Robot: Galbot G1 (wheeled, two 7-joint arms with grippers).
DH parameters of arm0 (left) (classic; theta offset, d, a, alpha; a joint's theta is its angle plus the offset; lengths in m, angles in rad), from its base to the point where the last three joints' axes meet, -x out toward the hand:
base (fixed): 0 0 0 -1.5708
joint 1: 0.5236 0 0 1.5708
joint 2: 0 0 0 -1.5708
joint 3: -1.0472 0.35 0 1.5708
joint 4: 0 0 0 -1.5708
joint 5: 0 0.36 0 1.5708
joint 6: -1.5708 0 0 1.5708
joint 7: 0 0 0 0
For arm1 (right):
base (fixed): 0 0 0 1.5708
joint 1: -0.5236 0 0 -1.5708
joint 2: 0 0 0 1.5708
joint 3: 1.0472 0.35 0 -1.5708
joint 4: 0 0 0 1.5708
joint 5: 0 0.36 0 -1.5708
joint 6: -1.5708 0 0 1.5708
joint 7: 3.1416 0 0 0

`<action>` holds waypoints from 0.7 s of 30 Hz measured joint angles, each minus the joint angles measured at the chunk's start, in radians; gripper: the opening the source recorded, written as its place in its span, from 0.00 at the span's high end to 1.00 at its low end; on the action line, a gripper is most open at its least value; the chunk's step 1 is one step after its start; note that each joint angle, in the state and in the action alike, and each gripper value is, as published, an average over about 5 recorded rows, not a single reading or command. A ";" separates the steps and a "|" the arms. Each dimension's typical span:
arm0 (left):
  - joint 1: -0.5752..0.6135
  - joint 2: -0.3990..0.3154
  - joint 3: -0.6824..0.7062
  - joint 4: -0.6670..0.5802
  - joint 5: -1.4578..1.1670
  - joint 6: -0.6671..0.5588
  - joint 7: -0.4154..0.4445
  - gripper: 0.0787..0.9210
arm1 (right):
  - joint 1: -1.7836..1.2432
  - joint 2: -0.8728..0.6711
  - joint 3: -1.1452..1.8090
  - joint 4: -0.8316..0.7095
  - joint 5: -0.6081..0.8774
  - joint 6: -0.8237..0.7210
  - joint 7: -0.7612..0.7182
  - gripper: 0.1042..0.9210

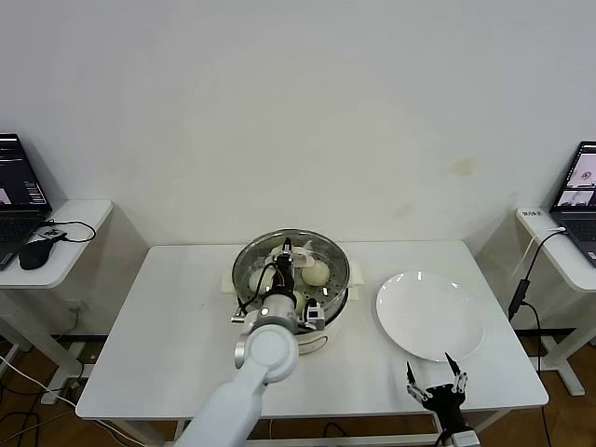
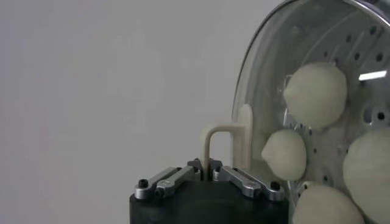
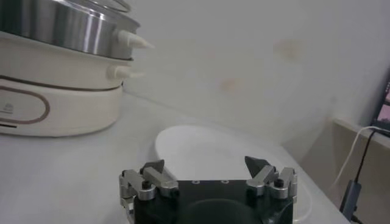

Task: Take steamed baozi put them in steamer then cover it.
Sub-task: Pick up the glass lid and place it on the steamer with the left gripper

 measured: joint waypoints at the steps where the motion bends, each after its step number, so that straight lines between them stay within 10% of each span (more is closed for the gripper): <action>1: -0.001 -0.004 0.001 0.005 0.002 0.000 0.000 0.93 | -0.001 0.000 0.000 0.000 0.000 0.000 0.000 0.12; 21: -0.021 -0.045 -0.010 0.073 0.019 -0.014 -0.018 0.93 | -0.006 -0.005 -0.016 -0.004 -0.012 0.007 -0.001 0.12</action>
